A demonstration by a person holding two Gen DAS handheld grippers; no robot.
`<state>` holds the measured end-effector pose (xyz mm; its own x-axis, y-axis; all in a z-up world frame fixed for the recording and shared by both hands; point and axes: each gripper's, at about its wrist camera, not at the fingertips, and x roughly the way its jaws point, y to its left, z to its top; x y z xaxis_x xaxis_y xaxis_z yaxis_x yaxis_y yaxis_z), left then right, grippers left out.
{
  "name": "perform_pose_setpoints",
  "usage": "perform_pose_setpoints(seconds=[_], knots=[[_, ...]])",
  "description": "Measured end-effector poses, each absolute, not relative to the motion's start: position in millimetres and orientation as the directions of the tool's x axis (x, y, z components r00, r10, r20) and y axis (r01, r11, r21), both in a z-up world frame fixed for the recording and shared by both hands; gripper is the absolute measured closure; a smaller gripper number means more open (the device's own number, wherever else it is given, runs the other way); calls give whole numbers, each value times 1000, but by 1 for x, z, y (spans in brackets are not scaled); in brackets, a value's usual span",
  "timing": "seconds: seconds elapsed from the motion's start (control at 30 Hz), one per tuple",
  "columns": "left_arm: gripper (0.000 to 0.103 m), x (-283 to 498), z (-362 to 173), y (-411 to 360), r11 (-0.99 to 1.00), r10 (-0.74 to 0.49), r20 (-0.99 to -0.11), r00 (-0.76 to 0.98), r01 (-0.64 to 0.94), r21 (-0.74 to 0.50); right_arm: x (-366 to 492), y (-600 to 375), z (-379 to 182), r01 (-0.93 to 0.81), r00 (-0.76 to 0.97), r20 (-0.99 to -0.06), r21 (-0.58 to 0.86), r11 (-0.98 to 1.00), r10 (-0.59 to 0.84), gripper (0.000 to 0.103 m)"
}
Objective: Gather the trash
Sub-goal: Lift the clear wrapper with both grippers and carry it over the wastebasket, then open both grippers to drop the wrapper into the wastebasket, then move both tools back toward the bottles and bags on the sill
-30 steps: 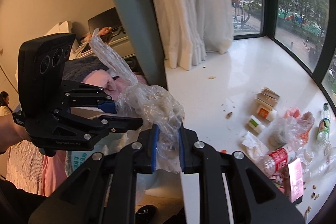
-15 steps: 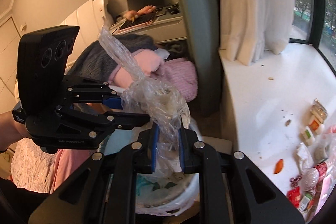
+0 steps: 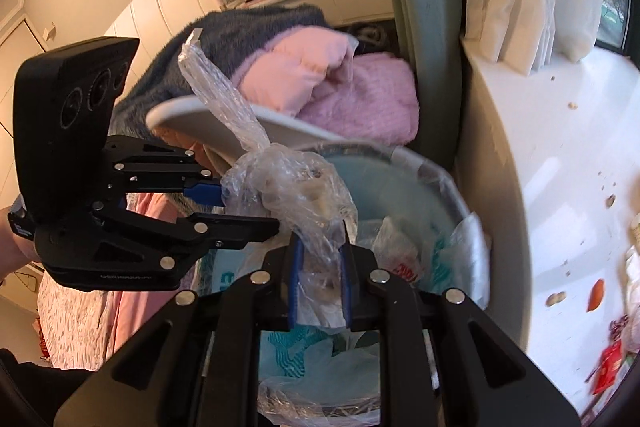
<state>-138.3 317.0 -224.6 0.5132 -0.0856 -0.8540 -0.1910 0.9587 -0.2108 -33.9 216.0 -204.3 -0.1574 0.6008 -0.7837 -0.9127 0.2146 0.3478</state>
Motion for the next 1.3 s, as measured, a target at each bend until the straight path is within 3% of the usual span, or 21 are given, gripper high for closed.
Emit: perform_pose_setpoints(seconds=[0.63,0.7,0.77,0.83,0.87,1.03,1.3], knots=[[81,-152,-279,313,960,-100,-910,403,-202,-195,-55,226,-263,-931,-130,-845,284,228,519,86],[80,-156,-279,314,960,-95,-911,402,-204,-190,-55,225,-262,-934,-129,-844,280,221,521,77],[74,-159,-276,316,960,-87,-911,404,-209,-184,-53,222,-258,-936,-122,-835,276,216,536,45],[57,-160,-273,316,961,-74,-909,410,-215,-175,-49,218,-251,-934,-121,-827,282,218,549,34],[53,-162,-270,317,961,-60,-907,416,-220,-164,-47,216,-248,-934,-117,-824,281,220,555,32],[12,-165,-257,318,959,-8,-894,449,-251,-134,-33,197,-227,-926,-84,-799,283,250,595,19],[6,-137,-233,298,973,0,-871,492,-200,-113,-8,160,-207,-907,-8,-785,266,326,620,15]])
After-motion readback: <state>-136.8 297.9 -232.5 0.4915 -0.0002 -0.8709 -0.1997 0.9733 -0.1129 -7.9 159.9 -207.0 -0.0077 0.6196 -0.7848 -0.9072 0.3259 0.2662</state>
